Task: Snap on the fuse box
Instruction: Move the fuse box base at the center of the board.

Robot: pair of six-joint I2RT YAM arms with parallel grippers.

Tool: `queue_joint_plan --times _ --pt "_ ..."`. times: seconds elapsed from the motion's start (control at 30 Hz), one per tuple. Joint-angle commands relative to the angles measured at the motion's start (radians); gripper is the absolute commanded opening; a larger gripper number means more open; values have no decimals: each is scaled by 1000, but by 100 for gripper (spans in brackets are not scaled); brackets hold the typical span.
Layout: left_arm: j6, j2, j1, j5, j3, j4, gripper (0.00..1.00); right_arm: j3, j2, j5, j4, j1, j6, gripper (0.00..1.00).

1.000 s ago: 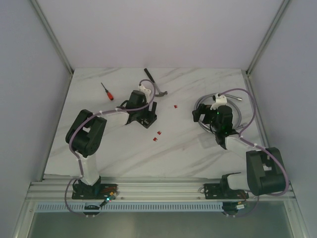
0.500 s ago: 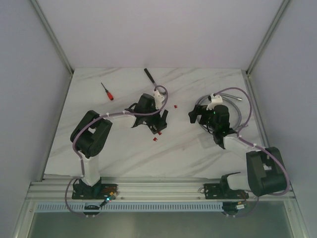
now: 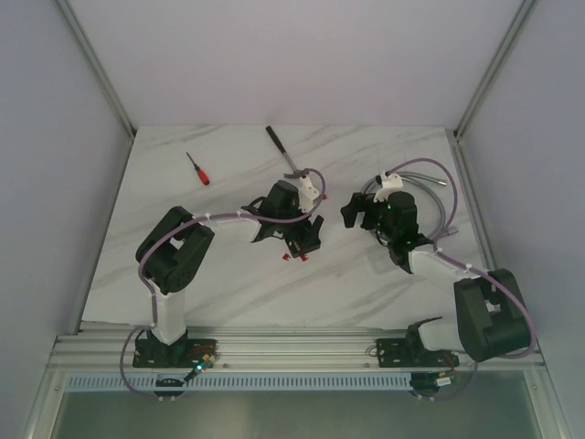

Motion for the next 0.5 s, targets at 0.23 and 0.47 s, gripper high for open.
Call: queue_joint_plan --times 0.23,0.47 --pt "72 61 51 -73 55 -121 95 66 55 28 -5 38 -11 99" --pt "62 23 58 -23 66 -117 100 142 134 47 -34 68 -37 97"
